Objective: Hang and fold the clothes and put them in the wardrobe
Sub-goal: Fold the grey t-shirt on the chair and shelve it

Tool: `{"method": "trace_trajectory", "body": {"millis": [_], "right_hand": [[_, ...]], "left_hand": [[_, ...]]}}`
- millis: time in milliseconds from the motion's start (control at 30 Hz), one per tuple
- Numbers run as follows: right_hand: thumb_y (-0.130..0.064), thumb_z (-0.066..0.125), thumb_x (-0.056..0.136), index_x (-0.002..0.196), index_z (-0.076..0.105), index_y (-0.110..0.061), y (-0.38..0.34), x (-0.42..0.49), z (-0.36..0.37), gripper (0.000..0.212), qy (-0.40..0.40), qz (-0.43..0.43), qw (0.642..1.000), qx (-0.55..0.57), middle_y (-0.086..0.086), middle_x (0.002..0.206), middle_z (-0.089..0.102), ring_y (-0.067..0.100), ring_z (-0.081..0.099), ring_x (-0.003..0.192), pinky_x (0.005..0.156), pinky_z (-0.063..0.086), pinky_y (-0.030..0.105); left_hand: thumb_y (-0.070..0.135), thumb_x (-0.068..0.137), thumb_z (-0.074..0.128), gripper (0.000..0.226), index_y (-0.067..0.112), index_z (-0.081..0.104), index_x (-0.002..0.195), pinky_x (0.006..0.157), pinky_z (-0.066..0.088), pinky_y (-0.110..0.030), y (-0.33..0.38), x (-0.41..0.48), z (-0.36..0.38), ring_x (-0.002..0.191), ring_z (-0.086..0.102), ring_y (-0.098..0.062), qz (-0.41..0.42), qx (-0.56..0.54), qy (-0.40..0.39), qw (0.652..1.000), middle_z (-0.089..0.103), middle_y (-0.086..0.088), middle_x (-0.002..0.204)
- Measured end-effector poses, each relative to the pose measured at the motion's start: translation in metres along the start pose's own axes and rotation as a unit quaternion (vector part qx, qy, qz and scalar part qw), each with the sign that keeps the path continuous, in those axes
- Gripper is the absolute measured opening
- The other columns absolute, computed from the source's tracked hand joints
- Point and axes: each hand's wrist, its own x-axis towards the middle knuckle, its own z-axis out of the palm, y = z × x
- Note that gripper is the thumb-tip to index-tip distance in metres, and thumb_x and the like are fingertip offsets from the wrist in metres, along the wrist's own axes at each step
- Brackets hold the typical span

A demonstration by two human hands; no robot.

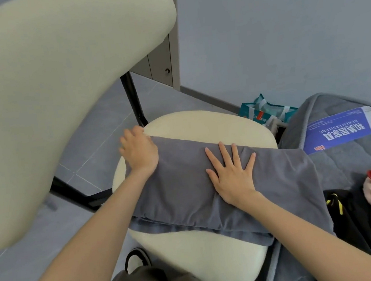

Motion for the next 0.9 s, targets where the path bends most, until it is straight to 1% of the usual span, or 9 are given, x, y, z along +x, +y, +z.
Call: {"method": "trace_trajectory", "body": {"millis": [67,167,300,433,533,633,700,800,900], "right_hand": [[-0.045,0.012,0.102,0.152,-0.008,-0.032,-0.006,-0.004,-0.001,0.056,0.023,0.009,0.999,0.023,-0.001,0.161,-0.009,0.025,-0.012,0.148,0.113,-0.008,0.062],[-0.042,0.013,0.102,0.153,-0.004,-0.029,-0.005,-0.014,0.004,0.055,0.034,-0.003,0.999,0.014,-0.001,0.162,-0.007,0.021,-0.01,0.148,0.116,-0.007,0.056],[-0.057,0.009,0.096,0.149,-0.004,-0.045,0.029,-0.032,0.007,0.056,0.034,0.043,0.998,0.013,-0.009,0.16,-0.009,0.019,-0.014,0.147,0.112,-0.014,0.059],[-0.062,0.01,0.095,0.148,-0.012,-0.046,0.068,-0.056,0.004,0.06,0.003,0.149,0.987,0.066,-0.007,0.16,-0.014,0.024,-0.014,0.147,0.113,-0.009,0.061],[-0.054,0.017,0.099,0.153,0.004,-0.035,0.076,-0.061,-0.009,0.058,-0.001,0.158,0.985,0.073,0.005,0.161,0.006,0.027,0.007,0.147,0.117,0.007,0.052],[-0.038,0.03,0.102,0.143,0.039,-0.023,0.085,-0.051,-0.033,0.045,0.083,0.173,0.974,0.122,0.008,0.146,0.04,0.029,0.04,0.13,0.1,0.039,0.046],[-0.031,0.037,0.101,0.138,0.045,-0.016,0.097,-0.044,-0.046,0.04,0.114,0.189,0.963,0.151,0.008,0.139,0.045,0.03,0.044,0.124,0.09,0.045,0.045],[-0.028,0.041,0.101,0.138,0.041,-0.013,0.114,-0.036,-0.052,0.04,0.056,0.216,0.965,0.141,0.012,0.138,0.042,0.033,0.047,0.12,0.087,0.046,0.045],[-0.027,0.04,0.102,0.129,0.044,-0.009,0.125,-0.03,-0.047,0.033,0.023,0.232,0.964,0.127,0.013,0.133,0.041,0.035,0.053,0.109,0.081,0.046,0.043]], "left_hand": [[0.009,0.091,0.05,0.032,0.015,0.055,0.122,0.1,0.032,-0.04,0.016,-0.028,0.004,0.123,0.045,-0.027,0.168,-0.011,0.034,0.985,0.051,-0.006,0.129],[0.028,0.1,0.034,0.045,0.027,0.032,0.145,0.115,0.013,-0.05,0.026,-0.079,0.025,0.144,0.02,-0.021,0.321,0.07,-0.1,0.939,0.03,0.0,0.153],[0.055,0.098,0.015,0.055,0.044,-0.001,0.149,0.11,-0.012,-0.061,-0.006,-0.099,0.041,0.146,-0.013,-0.029,0.199,0.125,-0.156,0.959,-0.011,0.007,0.16],[0.062,0.095,0.013,0.057,0.05,-0.007,0.146,0.111,-0.012,-0.063,-0.016,-0.086,0.031,0.143,-0.019,-0.039,0.118,0.113,-0.202,0.966,-0.023,-0.005,0.157],[0.057,0.098,0.013,0.057,0.044,-0.008,0.149,0.11,-0.006,-0.066,-0.003,-0.078,0.02,0.141,-0.02,-0.043,0.111,0.157,-0.239,0.952,-0.029,-0.01,0.154],[0.04,0.104,0.019,0.05,0.035,0.004,0.151,0.111,0.004,-0.064,0.022,-0.075,0.014,0.144,-0.011,-0.039,0.26,0.205,-0.185,0.925,-0.018,-0.002,0.159],[0.032,0.105,0.023,0.046,0.033,0.017,0.151,0.112,0.013,-0.059,0.047,-0.079,0.014,0.146,0.004,-0.03,0.34,0.171,-0.207,0.901,0.002,0.002,0.16],[0.024,0.104,0.032,0.038,0.022,0.037,0.141,0.097,0.037,-0.043,0.077,-0.084,0.022,0.129,0.035,-0.027,0.342,0.149,-0.21,0.904,0.033,-0.004,0.145],[0.017,0.103,0.033,0.028,0.015,0.046,0.128,0.081,0.044,-0.037,0.082,-0.076,0.029,0.11,0.042,-0.027,0.315,0.131,-0.181,0.922,0.043,-0.006,0.128]]}}
